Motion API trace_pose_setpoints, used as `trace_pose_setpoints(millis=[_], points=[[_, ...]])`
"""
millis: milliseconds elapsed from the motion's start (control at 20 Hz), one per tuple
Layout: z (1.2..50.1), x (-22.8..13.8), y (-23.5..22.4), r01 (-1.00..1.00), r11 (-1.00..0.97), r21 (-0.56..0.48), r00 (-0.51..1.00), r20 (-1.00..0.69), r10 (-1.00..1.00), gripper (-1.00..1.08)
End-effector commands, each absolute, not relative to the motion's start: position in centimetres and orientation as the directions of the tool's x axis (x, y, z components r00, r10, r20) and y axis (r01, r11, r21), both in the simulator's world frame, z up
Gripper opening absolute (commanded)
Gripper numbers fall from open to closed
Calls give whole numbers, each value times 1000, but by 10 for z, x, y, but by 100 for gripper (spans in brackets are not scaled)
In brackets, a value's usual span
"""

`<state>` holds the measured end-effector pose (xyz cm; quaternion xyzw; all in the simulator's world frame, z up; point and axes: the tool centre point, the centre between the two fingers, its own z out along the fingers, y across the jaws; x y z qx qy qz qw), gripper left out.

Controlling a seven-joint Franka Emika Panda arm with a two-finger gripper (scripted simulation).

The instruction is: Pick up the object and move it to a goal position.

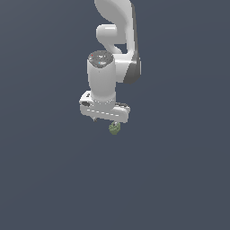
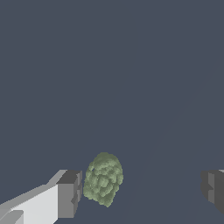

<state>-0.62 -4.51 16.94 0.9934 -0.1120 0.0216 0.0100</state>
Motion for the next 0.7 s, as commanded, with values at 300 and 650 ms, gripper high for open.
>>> trace_pose_setpoints(millis=[300, 650], points=[[136, -26, -24, -400, -916, 0, 916, 26, -400, 100], [112, -43, -10, -534, -846, -3, 846, 10, -534, 100]])
